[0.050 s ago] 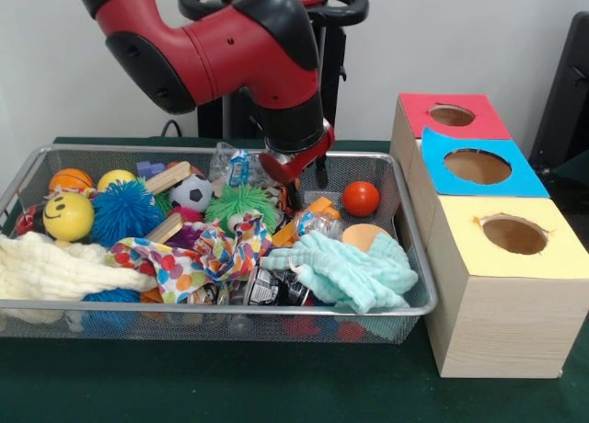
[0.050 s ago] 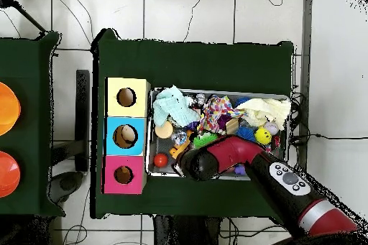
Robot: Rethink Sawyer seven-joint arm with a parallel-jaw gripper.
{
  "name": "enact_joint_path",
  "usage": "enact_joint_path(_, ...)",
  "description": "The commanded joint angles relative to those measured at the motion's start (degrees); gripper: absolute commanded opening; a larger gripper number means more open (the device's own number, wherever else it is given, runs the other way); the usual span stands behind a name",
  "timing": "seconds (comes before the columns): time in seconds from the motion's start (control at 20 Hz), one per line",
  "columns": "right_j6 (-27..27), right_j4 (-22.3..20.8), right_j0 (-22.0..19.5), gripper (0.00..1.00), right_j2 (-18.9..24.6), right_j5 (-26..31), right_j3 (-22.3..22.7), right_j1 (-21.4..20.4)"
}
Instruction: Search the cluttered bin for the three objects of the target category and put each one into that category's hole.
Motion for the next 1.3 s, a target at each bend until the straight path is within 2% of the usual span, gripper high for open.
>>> enact_joint_path(0.05, -7.48, -4.03, -0.89, 1.00, -1.27, -1.94, -7.85, 1.69)
enact_joint_path(0.4, -8.74, -3.92, -1.85, 1.00, -0.82, -1.71, -7.69, 1.69)
enact_joint_path(0.65, -12.81, -3.50, -3.55, 1.00, -0.02, 0.23, -8.83, 1.99)
enact_joint_path(1.3, -14.54, -4.61, -3.47, 1.00, 0.10, 1.12, -10.57, 2.14)
